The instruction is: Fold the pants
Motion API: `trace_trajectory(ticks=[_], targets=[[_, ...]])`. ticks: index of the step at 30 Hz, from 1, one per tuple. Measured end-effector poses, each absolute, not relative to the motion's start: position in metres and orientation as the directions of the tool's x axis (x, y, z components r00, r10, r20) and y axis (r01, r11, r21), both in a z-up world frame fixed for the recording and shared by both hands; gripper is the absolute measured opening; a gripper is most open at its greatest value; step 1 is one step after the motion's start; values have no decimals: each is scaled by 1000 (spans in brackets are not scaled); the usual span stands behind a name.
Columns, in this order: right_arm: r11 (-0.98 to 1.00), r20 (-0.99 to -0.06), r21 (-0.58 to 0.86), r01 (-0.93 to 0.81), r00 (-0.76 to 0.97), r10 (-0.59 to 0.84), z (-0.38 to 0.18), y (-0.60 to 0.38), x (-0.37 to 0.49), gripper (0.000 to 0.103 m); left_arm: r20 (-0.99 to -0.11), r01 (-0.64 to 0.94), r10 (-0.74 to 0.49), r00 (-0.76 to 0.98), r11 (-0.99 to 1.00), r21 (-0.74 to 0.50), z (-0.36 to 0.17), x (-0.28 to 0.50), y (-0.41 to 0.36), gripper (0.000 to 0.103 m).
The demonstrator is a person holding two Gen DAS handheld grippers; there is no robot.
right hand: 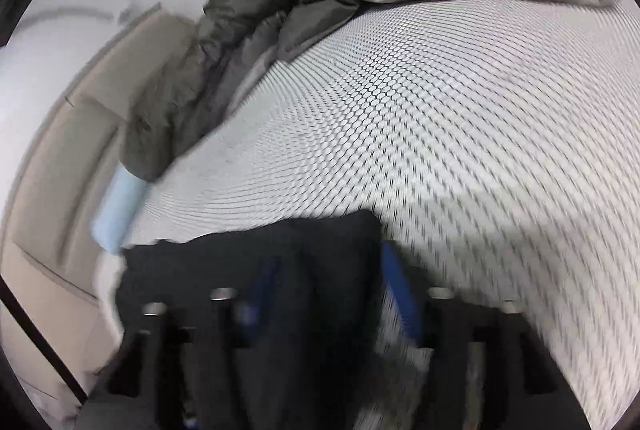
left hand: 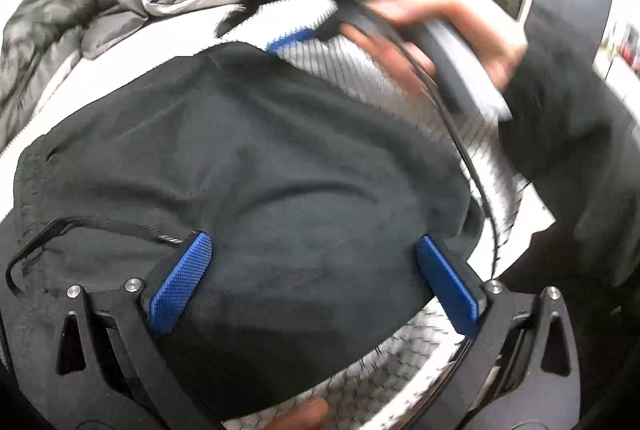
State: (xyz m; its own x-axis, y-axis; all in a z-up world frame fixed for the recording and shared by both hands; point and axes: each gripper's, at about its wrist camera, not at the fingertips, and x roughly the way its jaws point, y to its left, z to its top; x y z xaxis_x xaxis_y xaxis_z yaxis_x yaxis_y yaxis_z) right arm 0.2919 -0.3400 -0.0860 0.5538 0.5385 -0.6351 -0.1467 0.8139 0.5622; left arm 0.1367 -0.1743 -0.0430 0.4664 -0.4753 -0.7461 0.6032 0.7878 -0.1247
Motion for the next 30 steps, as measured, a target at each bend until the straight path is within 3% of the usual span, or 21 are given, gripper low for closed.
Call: trace_trajectory(ticks=[3, 6, 7, 8, 10, 11, 13, 17, 20, 22, 25, 27, 30], targets=[[786, -611, 596, -164, 543, 577, -86, -345, 247, 68, -690, 555, -517, 507, 808, -198, -20, 147, -137, 102], [781, -634, 602, -168, 493, 595, -101, -335, 220, 67, -663, 453, -465, 587, 867, -206, -8, 167, -96, 102], [779, -642, 601, -180, 473, 604, -106, -323, 218, 55, -664, 424, -441, 604, 883, -201, -8, 170, -87, 102], [786, -644, 587, -195, 475, 599, -107, -319, 216, 32, -669, 371, -401, 626, 908, -196, -9, 178, -70, 102], [798, -654, 567, -205, 477, 587, -107, -309, 222, 14, -678, 301, -354, 644, 932, -201, -11, 191, -49, 102], [802, -643, 557, -213, 501, 580, -102, -308, 230, 11, -680, 247, -318, 660, 947, -204, -12, 198, -35, 102], [817, -624, 536, -213, 552, 554, -92, -310, 247, 11, -688, 204, -287, 667, 958, -201, -14, 208, -20, 102], [924, -699, 365, -112, 622, 351, -73, -311, 242, 33, -693, 186, -236, 682, 971, -148, -16, 211, -9, 102], [960, -676, 243, -142, 684, 273, -57, -301, 211, 51, -670, 247, -229, 706, 966, -70, -14, 208, -26, 102], [965, -640, 173, -197, 722, 262, -47, -290, 179, 56, -668, 298, -237, 706, 954, -24, -16, 204, -45, 102], [935, -623, 183, -305, 700, 350, -46, -251, 156, 59, -693, 405, -290, 660, 914, 3, -24, 192, -73, 102], [906, -662, 168, -389, 636, 396, -61, -223, 154, 59, -743, 440, -269, 612, 897, 38, -40, 196, -81, 102], [897, -763, 19, -442, 573, 299, -94, -186, 165, 58, -791, 442, -205, 576, 893, 91, -60, 193, -74, 102]])
